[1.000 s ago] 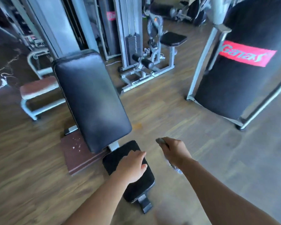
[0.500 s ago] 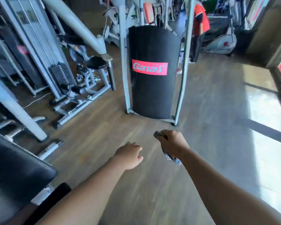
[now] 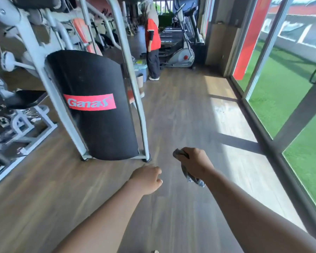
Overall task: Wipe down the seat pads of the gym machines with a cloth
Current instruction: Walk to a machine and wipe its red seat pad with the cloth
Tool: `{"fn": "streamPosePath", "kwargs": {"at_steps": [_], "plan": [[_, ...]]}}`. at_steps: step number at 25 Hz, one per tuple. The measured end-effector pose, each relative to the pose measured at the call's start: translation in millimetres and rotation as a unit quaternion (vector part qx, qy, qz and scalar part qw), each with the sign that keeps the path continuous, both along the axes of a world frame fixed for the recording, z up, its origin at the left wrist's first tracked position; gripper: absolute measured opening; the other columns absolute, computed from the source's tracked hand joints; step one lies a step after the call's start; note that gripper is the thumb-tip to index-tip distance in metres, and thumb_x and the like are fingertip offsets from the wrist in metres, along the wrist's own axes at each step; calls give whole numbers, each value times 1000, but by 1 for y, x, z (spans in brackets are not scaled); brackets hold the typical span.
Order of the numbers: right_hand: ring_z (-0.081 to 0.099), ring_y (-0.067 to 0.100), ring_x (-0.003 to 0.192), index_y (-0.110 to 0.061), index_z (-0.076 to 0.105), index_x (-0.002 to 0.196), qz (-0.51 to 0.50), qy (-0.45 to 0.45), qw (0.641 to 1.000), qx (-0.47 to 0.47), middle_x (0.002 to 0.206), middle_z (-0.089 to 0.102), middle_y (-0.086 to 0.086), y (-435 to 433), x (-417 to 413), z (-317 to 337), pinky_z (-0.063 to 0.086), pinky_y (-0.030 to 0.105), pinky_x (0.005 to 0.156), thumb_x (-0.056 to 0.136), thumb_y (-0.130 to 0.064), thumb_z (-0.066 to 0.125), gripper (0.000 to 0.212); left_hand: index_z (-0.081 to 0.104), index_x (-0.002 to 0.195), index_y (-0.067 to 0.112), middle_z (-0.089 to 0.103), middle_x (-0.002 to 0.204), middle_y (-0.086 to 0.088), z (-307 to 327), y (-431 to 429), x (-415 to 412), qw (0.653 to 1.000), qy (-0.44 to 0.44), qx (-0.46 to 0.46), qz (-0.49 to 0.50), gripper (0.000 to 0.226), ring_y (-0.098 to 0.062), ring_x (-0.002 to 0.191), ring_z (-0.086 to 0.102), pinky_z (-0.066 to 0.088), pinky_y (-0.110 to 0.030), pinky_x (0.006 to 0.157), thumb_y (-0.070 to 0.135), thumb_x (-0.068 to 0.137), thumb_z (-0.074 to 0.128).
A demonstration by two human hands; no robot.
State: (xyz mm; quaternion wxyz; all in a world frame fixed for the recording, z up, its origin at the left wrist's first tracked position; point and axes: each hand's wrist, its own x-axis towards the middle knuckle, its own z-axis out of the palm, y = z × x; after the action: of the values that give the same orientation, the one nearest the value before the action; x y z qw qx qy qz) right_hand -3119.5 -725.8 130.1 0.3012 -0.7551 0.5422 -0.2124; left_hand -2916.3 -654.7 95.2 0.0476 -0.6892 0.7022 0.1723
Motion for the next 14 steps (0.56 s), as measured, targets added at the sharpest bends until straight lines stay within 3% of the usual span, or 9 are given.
{"fn": "streamPosePath", "kwargs": {"at_steps": [6, 11, 14], "plan": [[57, 17, 61, -13, 54, 67, -61, 8, 998, -19, 63, 66, 4, -147, -26, -2, 35, 12, 50, 97, -47, 60, 46, 50, 144, 24, 52, 147, 0, -15, -183, -18, 997, -9, 13, -71, 48, -25, 136, 45, 44, -43, 105, 45, 101, 46], [49, 6, 52, -14, 51, 65, -109, 10, 994, -20, 57, 59, -2, -269, -64, -6, 33, 17, 49, 97, -44, 59, 45, 52, 143, 26, 55, 145, -2, -11, -339, -52, 992, -14, 20, -121, 49, -27, 138, 44, 43, -42, 106, 46, 98, 47], [49, 0, 50, -13, 53, 66, -120, 18, 992, -22, 55, 60, -2, -341, -89, -10, 34, 13, 48, 98, -45, 58, 45, 53, 143, 27, 54, 147, 0, -14, -418, -78, 991, -11, 15, -132, 49, -26, 141, 42, 42, -41, 107, 46, 98, 50]]}}
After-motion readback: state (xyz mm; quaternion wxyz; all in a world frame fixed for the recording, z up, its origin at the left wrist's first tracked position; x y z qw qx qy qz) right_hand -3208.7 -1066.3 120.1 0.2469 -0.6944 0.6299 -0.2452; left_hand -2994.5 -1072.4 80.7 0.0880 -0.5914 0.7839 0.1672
